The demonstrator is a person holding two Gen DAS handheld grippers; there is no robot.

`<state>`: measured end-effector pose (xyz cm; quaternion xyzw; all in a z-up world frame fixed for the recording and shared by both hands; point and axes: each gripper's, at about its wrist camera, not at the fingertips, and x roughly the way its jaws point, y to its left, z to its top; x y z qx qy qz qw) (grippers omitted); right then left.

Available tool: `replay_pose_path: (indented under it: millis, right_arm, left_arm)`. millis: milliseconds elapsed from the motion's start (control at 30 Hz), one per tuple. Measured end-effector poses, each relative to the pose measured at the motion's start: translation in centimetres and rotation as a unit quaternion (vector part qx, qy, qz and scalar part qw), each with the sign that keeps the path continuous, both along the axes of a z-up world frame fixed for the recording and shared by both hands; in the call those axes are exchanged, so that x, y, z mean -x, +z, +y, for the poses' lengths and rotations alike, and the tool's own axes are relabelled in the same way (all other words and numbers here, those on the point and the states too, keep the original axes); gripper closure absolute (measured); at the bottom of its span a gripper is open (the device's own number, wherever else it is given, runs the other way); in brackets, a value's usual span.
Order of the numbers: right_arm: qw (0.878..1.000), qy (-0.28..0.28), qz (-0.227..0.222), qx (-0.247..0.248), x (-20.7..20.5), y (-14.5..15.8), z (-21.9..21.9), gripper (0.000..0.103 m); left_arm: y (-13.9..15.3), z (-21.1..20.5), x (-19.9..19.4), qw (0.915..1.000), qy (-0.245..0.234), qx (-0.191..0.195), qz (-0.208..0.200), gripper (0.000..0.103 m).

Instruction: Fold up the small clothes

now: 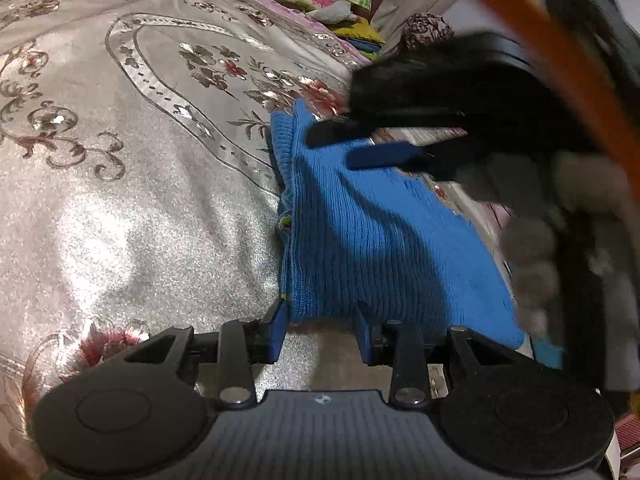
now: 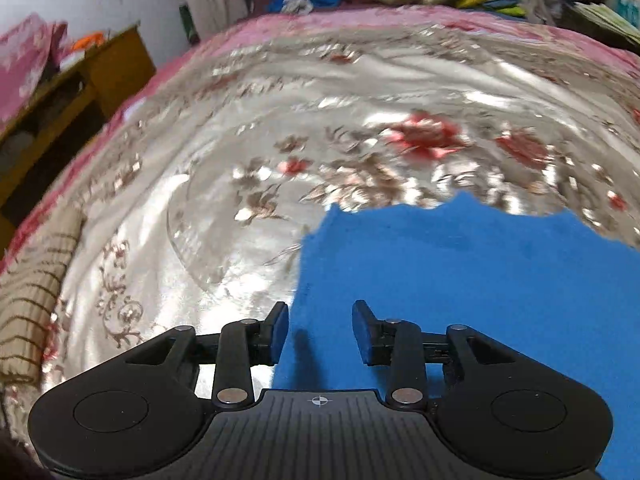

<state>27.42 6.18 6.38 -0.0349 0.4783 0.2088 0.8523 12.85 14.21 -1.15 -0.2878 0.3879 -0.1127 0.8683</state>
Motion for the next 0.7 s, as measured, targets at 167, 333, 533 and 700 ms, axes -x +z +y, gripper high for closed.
replay_pose_path:
  millis: [167,333,533,700]
  right_arm:
    - [0.999,0.012,0.001,0.049,-1.1,-1.9,3.2,0.06]
    - [0.993,0.026,-0.015,0.118,-1.8,-3.4,5.2,0.059]
    - [0.988,0.032,-0.028,0.152,-2.3,-4.0,4.7,0.072]
    - [0.992,0.027,-0.02,0.119,-2.6,-2.8,2.9,0.089]
  left_arm:
    - [-0.2,0.3,0.1,0.9999,-0.002,0.011,0.001,0.063]
    - [-0.3,0.6,0.4,0.9998,-0.002,0.019,-0.001,0.063]
    - [-0.1,0.8,1.0,0.9997,0.006,0.019,-0.01,0.056]
    - [0.5,0.2,2.1,0.9992,0.016,-0.001,-0.036,0.045]
